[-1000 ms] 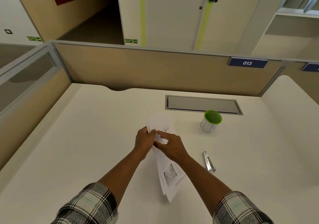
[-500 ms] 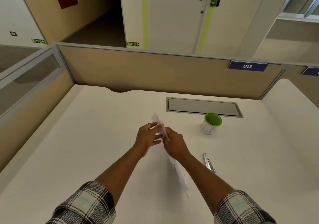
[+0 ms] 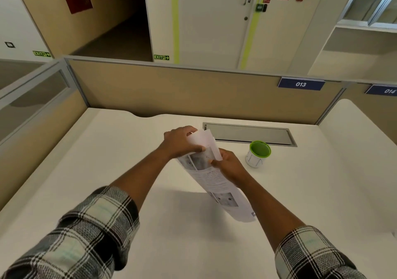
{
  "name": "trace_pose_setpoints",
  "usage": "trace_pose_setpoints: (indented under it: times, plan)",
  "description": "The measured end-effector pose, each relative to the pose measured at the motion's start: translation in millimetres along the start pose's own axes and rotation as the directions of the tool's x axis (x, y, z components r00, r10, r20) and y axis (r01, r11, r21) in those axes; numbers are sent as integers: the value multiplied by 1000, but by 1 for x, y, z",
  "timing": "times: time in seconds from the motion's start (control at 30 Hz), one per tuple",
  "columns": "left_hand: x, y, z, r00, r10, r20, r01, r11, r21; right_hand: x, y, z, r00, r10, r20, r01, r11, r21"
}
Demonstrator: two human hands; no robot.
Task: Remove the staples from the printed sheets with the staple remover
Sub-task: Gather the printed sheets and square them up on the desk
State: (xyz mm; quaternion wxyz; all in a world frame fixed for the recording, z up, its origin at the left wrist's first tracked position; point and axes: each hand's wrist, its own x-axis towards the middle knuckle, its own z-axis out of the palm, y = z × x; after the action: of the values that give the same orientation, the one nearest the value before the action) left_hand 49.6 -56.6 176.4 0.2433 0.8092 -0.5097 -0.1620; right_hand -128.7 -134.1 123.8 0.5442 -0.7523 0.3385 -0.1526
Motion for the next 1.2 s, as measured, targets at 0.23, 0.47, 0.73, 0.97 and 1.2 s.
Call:
trace_pose_setpoints:
  times: [0.23,0.47,0.73,0.97,1.2]
  plan:
    - [16,19,-26,973,78,219,-58,994,-98,-4,-4,-12,999,-15,45,3,970,242]
    - [18,29,-12,962,100,254,-131,985,110,-7,12,0,999,-10,-53,20,984,180]
    - [8,17,16,952,78,295,-120,985,127,-9,27,5,994,-33,-101,36,999,33]
    - [0,8,46,976,190,102,-215,881,420,-13,45,22,986,44,-164,-33,997,68]
    - [1,-5,59,978,119,170,-147,975,166,-18,59,29,988,83,-127,-64,987,145]
